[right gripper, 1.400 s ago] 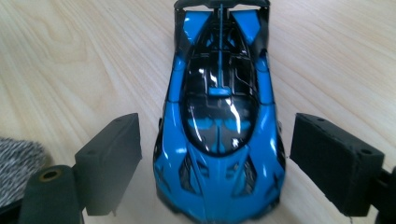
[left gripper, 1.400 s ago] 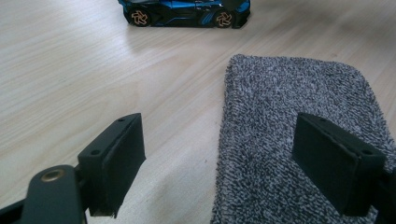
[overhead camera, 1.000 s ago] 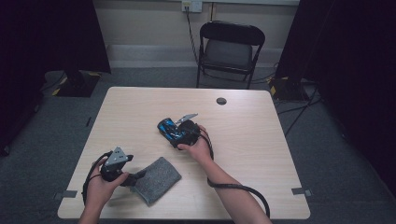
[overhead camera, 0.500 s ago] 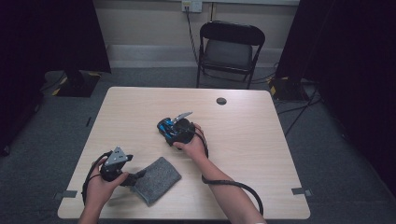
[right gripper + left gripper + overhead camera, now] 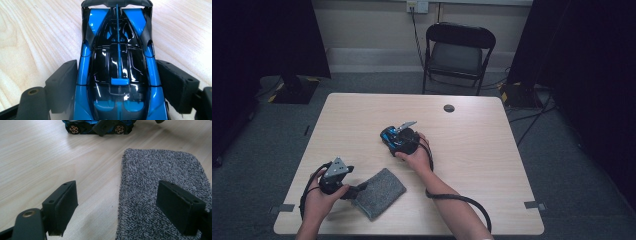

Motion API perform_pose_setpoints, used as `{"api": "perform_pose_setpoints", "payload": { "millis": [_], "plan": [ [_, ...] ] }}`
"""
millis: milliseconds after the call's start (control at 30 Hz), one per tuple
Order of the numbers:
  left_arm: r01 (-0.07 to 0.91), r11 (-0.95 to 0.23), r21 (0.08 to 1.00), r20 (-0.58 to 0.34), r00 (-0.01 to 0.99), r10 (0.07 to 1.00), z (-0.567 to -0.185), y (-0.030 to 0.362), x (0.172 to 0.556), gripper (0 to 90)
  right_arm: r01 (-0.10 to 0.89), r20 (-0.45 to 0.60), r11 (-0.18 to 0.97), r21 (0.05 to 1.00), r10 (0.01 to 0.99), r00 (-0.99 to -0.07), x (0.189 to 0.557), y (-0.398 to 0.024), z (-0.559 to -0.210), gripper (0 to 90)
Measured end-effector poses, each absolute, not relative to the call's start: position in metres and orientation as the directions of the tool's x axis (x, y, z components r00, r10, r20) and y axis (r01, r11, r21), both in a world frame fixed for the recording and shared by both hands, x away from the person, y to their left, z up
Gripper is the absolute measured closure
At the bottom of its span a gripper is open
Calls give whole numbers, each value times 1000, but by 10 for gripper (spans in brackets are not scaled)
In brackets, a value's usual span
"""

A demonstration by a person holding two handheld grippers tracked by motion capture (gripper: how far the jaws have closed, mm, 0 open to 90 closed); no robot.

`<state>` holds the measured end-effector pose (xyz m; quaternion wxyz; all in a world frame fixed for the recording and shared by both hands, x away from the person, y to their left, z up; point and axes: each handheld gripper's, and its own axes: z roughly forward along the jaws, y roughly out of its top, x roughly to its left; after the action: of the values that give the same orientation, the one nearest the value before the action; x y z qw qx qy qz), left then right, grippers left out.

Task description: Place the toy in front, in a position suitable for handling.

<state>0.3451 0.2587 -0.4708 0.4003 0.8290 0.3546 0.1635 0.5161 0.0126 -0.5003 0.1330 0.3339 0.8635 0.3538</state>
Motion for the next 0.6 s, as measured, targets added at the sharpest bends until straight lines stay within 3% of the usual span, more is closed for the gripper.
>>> {"api": "perform_pose_setpoints", "payload": {
  "millis": [600],
  "plan": [
    [455, -430, 780, -5, 692, 722, -470, 259, 345, 172, 492, 1, 541, 682, 673, -740, 518, 14, -497, 257]
  ]
}}
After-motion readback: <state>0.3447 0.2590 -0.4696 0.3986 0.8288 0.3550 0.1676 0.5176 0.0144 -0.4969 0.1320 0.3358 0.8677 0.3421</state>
